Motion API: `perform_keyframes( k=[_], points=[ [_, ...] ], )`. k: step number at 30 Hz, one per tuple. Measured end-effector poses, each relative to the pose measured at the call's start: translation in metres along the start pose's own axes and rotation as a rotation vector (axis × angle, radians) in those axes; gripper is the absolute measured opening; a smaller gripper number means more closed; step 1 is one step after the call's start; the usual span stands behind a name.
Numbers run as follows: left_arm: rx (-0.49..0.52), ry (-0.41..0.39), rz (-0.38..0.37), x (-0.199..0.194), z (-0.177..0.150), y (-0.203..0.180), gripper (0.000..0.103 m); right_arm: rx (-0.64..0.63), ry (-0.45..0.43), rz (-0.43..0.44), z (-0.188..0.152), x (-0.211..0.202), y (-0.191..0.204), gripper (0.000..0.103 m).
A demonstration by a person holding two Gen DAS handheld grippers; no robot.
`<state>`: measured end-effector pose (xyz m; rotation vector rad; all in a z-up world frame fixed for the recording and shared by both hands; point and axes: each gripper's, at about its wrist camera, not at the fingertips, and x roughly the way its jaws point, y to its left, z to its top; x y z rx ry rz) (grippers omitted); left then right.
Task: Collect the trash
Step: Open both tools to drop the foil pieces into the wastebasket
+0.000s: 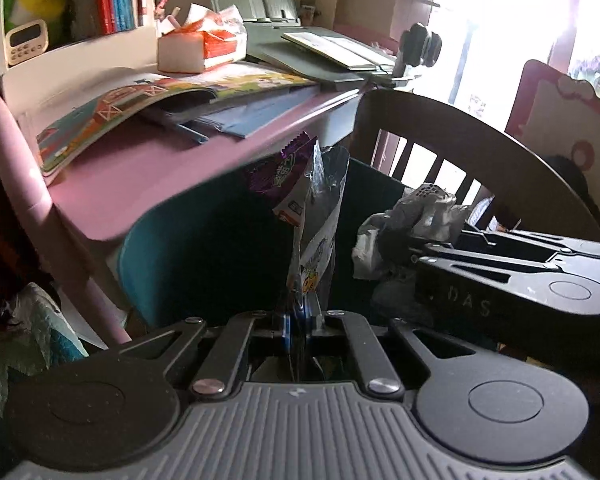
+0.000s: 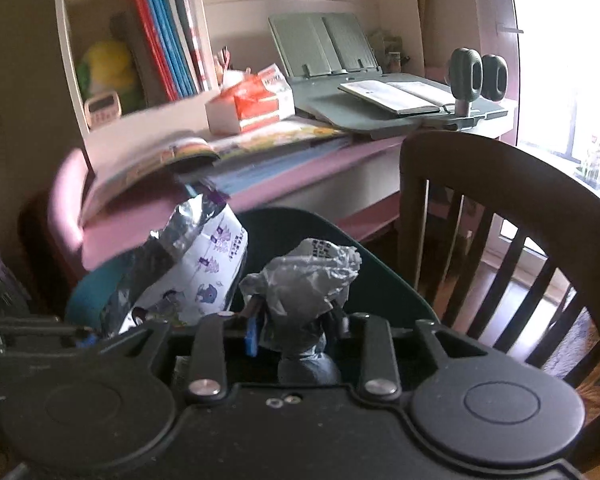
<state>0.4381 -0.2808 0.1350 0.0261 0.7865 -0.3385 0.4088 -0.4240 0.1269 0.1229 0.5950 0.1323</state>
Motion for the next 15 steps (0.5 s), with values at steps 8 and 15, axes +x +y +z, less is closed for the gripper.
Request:
perform_keyframes(
  k=[8, 15],
  points=[
    [0.002, -0.004, 0.017, -0.004, -0.005, -0.007, 0.032, -0.031, -0.004, -0.056, -0.005, -0.011, 0.001, 0.048],
    [0.001, -0.048, 0.017, -0.039, -0.012, -0.004, 0.053, -0.02, -0.031, -0.04, -0.007, -0.044, 0.0, 0.051]
  ],
)
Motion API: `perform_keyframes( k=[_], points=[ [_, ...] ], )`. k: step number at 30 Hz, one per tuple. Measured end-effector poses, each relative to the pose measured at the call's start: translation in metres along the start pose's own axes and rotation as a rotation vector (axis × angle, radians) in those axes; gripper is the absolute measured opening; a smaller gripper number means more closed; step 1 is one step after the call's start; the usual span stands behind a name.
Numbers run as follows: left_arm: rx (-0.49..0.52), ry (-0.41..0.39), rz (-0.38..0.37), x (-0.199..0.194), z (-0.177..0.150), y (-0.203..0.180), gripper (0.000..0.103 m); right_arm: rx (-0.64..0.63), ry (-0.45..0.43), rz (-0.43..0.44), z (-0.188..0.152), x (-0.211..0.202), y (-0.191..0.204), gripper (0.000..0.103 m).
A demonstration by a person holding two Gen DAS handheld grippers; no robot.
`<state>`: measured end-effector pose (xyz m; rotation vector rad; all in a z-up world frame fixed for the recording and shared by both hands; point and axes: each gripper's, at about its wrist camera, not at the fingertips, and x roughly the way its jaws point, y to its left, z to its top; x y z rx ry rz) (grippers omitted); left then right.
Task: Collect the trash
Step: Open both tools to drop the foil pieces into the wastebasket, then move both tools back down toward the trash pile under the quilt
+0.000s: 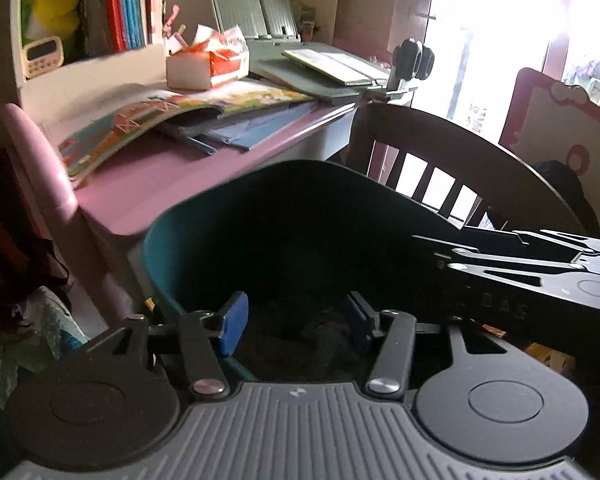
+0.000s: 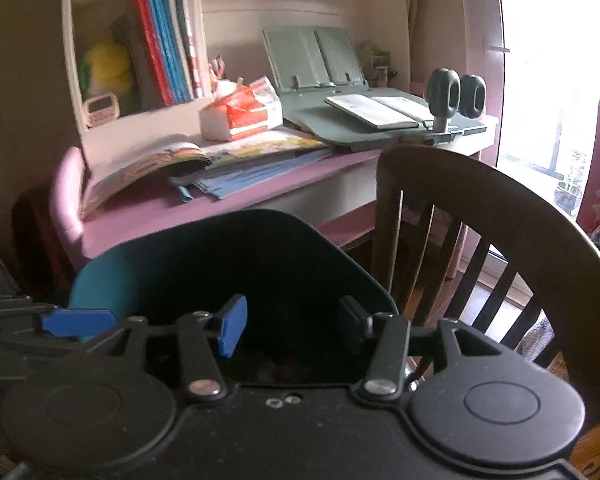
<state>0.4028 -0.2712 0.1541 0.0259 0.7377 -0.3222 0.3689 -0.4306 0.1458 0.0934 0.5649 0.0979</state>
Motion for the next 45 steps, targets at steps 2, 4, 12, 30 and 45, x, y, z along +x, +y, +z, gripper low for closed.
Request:
perform_keyframes(
  k=[2, 4, 12, 30, 45],
  points=[
    [-0.01, -0.007, -0.004, -0.013, -0.001, 0.002, 0.053, -0.007, -0.008, 0.011, -0.001, -0.013, 0.004, 0.052],
    [-0.019, -0.016, -0.012, -0.028, -0.003, 0.006, 0.053, -0.026, -0.018, 0.025, -0.002, -0.027, 0.011, 0.052],
    [-0.044, -0.052, -0.007, -0.096, -0.025, 0.022, 0.053, -0.096, -0.048, 0.062, -0.009, -0.084, 0.05, 0.053],
    [-0.14, -0.071, 0.106, -0.209, -0.142, 0.131, 0.053, -0.169, 0.028, 0.284, -0.079, -0.131, 0.183, 0.054],
    [-0.293, 0.113, 0.175, -0.156, -0.296, 0.265, 0.069, -0.219, 0.306, 0.463, -0.229, -0.019, 0.296, 0.054]
  ],
)
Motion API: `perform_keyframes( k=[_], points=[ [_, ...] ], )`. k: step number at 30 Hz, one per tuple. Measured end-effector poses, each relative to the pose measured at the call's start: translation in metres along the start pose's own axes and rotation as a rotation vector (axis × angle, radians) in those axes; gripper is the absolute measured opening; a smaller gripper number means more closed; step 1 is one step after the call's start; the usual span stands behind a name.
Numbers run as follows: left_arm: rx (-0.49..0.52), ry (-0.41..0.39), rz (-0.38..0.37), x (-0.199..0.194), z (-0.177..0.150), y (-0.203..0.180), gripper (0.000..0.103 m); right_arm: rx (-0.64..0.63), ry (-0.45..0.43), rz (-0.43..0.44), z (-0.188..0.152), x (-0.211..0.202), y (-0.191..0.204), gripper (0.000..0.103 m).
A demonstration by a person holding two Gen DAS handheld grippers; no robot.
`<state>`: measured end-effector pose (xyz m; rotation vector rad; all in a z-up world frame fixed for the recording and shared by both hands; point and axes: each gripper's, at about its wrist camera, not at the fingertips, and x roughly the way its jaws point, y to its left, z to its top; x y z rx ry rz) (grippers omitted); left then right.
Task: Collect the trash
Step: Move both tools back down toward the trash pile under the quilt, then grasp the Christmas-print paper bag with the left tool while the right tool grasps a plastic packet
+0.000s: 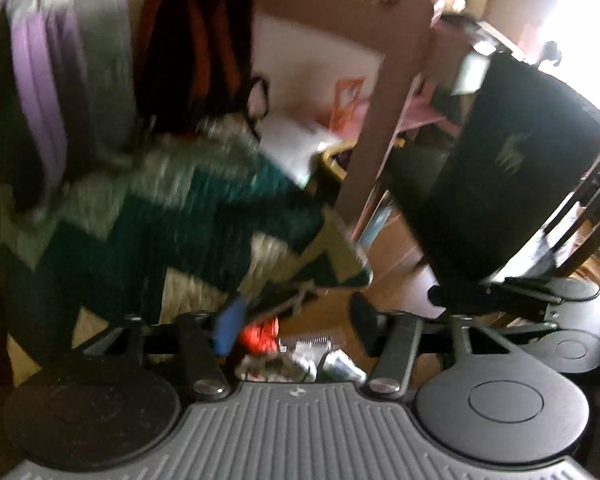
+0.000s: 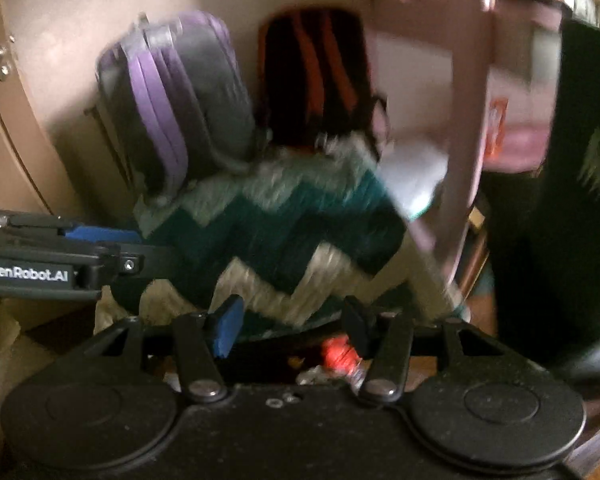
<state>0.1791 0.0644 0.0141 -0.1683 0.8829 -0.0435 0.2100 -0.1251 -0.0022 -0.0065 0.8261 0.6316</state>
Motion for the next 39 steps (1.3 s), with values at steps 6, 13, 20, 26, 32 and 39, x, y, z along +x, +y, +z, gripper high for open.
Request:
perform_keyframes(
  k=[6, 13, 20, 26, 32, 39],
  points=[
    [-0.099, 0.075, -0.001, 0.063, -0.03, 0.039, 0.078, 0.102, 0.137, 0.005, -0.033, 0.076, -0.014, 0.054],
    [-0.083, 0.136, 0.028, 0.148, -0.067, 0.049, 0.083, 0.176, 0.277, -0.057, -0.067, 0.154, -0.054, 0.054],
    [-0.194, 0.285, 0.054, 0.243, -0.098, 0.07, 0.084, 0.138, 0.481, -0.143, -0.101, 0.24, -0.09, 0.054],
    [-0.297, 0.421, 0.068, 0.32, -0.13, 0.092, 0.084, -0.019, 0.615, -0.214, -0.125, 0.309, -0.123, 0.054],
    [-0.369, 0.54, 0.06, 0.384, -0.165, 0.106, 0.084, -0.082, 0.711, -0.323, -0.166, 0.362, -0.159, 0.054],
    [-0.371, 0.609, 0.047, 0.439, -0.191, 0.109, 0.084, -0.054, 0.827, -0.339, -0.209, 0.408, -0.192, 0.054]
  ],
)
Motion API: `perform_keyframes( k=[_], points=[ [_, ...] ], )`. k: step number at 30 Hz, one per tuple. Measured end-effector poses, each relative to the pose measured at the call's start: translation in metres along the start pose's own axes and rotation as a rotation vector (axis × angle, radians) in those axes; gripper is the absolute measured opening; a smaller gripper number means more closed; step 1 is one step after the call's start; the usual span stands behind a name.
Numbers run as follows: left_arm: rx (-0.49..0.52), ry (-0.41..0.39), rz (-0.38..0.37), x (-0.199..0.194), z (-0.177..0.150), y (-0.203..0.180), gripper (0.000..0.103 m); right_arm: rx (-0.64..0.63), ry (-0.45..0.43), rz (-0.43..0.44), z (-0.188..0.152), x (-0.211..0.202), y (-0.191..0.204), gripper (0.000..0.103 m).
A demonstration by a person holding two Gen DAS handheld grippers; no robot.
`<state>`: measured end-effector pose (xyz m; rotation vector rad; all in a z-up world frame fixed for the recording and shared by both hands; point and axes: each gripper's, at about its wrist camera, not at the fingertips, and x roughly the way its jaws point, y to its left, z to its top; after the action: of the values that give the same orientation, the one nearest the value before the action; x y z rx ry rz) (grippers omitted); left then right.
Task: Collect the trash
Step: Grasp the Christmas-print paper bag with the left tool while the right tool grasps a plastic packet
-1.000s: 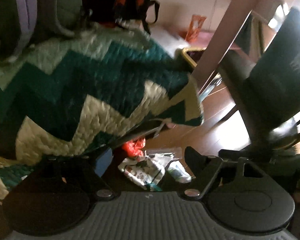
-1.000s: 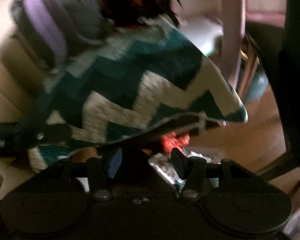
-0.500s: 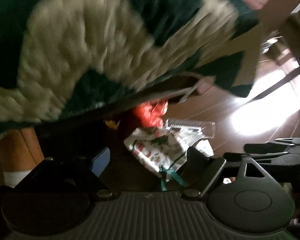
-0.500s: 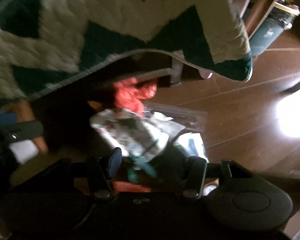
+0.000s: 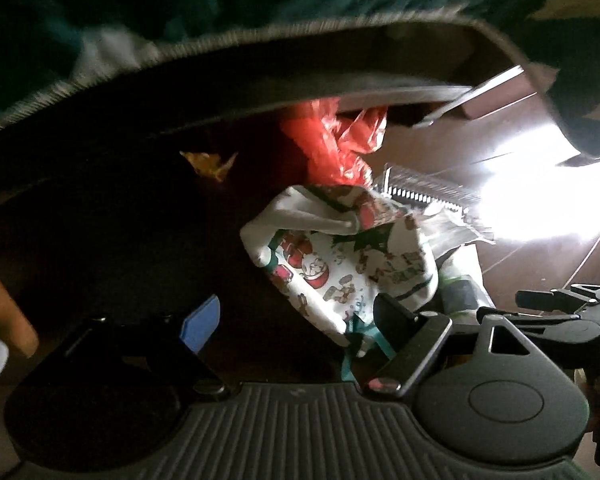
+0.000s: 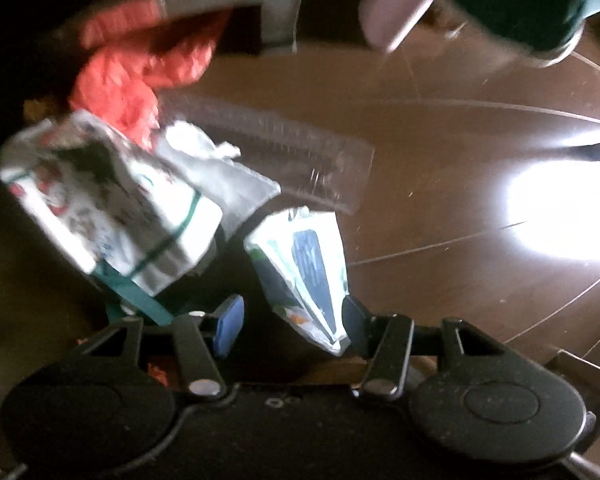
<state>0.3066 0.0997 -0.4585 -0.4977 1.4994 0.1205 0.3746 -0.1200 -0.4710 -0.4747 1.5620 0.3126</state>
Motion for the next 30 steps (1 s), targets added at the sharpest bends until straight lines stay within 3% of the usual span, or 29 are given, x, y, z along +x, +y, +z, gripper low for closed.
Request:
perform_keyframes(
  k=[9, 16, 20, 21, 23, 30],
  points=[
    [-0.035, 0.08, -0.036, 0.062, 0.006, 0.006, 0.083, -0.045, 0.028, 0.001, 0.002, 0.047, 0.0, 0.052],
    [-0.015, 0.117, -0.067, 0.083, 0.008, 0.0, 0.04, -0.068, 0.023, -0.005, 0.003, 0.066, -0.001, 0.05],
    [0.008, 0.12, -0.081, 0.085, 0.011, -0.003, 0.029, -0.088, 0.01, -0.005, 0.001, 0.068, 0.001, 0.048],
    [0.014, 0.127, -0.079, 0.084, 0.01, -0.004, 0.027, -0.094, 0.005, -0.007, 0.001, 0.067, 0.002, 0.046],
    [0.024, 0.136, -0.044, 0.084, 0.01, -0.007, 0.026, -0.107, 0.002, -0.007, 0.002, 0.065, 0.005, 0.025],
    [0.004, 0.11, -0.022, 0.069, 0.003, -0.013, 0.013, -0.16, -0.024, -0.038, 0.002, 0.039, 0.021, 0.009]
  ],
)
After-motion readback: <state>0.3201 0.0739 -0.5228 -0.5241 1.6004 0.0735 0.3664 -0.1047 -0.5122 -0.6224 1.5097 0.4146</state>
